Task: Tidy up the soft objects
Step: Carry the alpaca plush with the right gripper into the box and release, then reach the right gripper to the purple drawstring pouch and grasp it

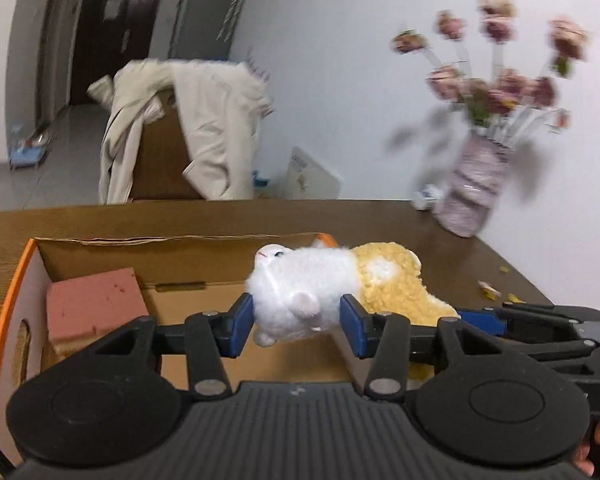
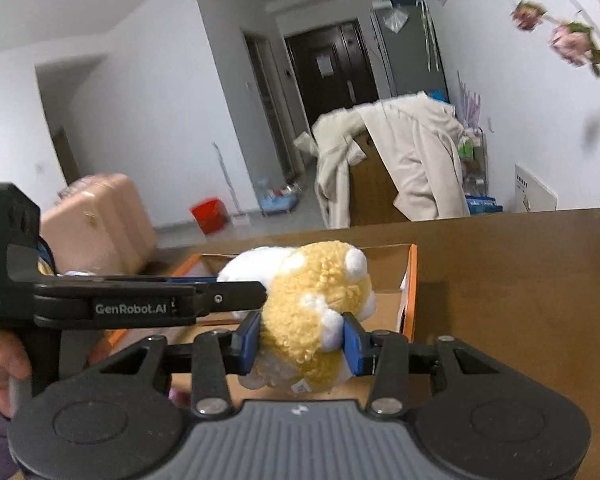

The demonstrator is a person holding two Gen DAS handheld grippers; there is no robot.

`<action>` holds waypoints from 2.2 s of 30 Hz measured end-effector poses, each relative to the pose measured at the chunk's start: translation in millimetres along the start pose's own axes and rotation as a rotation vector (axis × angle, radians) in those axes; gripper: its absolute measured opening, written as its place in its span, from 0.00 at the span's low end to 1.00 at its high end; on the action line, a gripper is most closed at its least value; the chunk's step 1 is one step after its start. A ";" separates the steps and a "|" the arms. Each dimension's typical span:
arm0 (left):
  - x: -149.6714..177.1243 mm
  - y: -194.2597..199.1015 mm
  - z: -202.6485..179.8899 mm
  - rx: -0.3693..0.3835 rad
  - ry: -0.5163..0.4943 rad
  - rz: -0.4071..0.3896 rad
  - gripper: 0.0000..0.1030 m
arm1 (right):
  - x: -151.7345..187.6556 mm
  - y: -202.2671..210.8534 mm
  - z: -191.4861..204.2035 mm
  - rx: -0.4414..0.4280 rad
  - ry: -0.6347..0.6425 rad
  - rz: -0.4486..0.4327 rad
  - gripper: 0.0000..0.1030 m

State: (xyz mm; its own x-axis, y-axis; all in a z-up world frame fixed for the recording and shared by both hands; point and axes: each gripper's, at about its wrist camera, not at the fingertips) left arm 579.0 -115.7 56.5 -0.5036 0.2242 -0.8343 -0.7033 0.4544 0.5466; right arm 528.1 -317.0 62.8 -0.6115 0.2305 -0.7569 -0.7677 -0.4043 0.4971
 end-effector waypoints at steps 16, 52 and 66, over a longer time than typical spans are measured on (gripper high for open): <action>-14.1 -91.7 52.3 -0.067 0.003 0.178 0.49 | -9.7 -125.7 22.6 0.374 0.275 0.100 0.48; 212.2 323.5 -67.5 -0.310 -0.142 -0.197 0.88 | 221.3 211.4 117.9 0.120 0.240 -0.159 0.79; 259.0 339.9 -43.4 -0.363 0.023 -0.152 0.88 | 292.1 136.6 191.5 0.151 0.330 -0.049 0.79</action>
State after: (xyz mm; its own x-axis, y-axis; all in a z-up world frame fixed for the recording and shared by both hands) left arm 187.7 59.3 29.4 -0.3878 0.1567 -0.9083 -0.9005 0.1461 0.4097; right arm 207.9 -135.4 -9.2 -0.4979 -0.0615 -0.8650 -0.8291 -0.2588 0.4956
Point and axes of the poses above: each gripper's, at about its wrist camera, not at the fingertips, and y roughly against the way its jaws point, z to its left, x to its underside, and after that the axes turned 12 degrees about -y, right-handed
